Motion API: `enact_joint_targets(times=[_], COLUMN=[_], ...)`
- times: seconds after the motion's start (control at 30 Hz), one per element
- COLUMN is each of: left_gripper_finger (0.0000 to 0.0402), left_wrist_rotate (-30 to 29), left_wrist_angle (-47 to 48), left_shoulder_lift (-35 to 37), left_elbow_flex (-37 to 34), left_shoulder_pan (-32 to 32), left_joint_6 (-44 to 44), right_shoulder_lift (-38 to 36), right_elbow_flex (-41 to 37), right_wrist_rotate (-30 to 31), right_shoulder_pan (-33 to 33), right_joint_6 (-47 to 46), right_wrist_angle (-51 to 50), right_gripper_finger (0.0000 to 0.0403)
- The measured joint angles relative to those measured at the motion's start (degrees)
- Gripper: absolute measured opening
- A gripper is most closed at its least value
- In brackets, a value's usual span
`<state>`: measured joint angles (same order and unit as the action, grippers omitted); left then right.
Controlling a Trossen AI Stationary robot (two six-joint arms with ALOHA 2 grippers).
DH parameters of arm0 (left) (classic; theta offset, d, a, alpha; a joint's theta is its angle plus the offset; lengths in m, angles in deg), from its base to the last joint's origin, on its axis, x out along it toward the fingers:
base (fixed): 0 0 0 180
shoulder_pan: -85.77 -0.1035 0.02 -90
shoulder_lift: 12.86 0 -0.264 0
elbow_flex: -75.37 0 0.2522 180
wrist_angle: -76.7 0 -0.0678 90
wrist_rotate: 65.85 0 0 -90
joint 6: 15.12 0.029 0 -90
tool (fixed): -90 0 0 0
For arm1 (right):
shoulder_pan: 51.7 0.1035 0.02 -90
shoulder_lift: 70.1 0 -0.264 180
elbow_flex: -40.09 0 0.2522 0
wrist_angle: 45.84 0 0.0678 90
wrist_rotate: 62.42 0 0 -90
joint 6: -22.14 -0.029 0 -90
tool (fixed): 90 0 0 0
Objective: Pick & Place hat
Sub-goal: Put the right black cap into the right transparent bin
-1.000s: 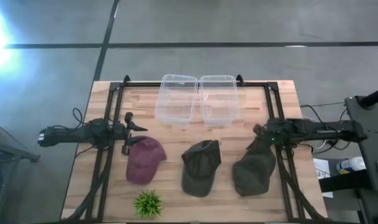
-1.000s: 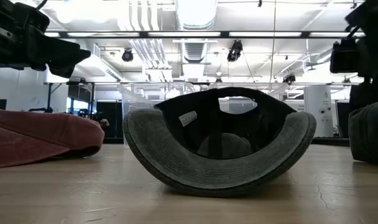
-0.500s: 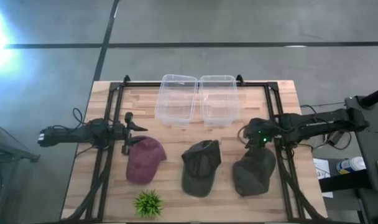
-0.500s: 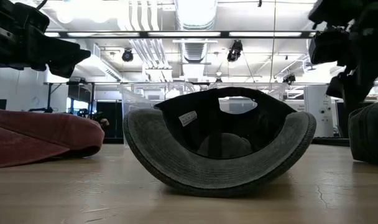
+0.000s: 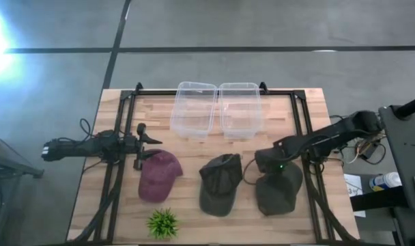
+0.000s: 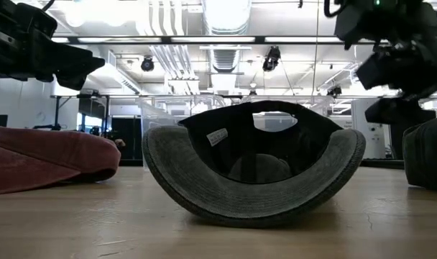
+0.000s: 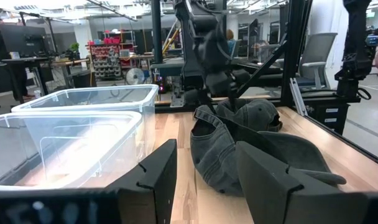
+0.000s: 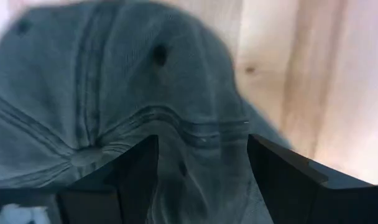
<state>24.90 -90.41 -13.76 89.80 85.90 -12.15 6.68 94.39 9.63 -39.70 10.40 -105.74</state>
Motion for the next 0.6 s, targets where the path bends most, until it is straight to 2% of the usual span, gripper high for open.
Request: enact_joint_targets(times=[0.1,0.2,0.33,0.5,0.6], left_gripper_finger=[0.0158,0.0158,0.0158,0.0158,0.0158], left_wrist_rotate=[0.0,0.0,0.0,0.0,0.0], left_wrist_angle=[0.0,0.0,0.0,0.0,0.0], left_shoulder_lift=[0.0,0.0,0.0,0.0,0.0], left_elbow_flex=[0.0,0.0,0.0,0.0,0.0], left_shoulder_pan=[0.0,0.0,0.0,0.0,0.0], left_joint_6=[0.0,0.0,0.0,0.0,0.0], right_shoulder_lift=[2.9,4.3,4.7,3.9,2.7], right_elbow_flex=[0.5,0.9,1.3,1.3,1.3], right_wrist_rotate=[0.0,0.0,0.0,-1.0,-4.2], right_shoulder_pan=[0.6,0.5,0.5,0.5,0.5], right_joint_6=[0.1,0.0,0.0,-1.6,-2.8], right_wrist_angle=[0.1,0.1,0.5,0.5,0.4], right_gripper_finger=[0.0238,0.0216,0.0152,0.0039,0.0015])
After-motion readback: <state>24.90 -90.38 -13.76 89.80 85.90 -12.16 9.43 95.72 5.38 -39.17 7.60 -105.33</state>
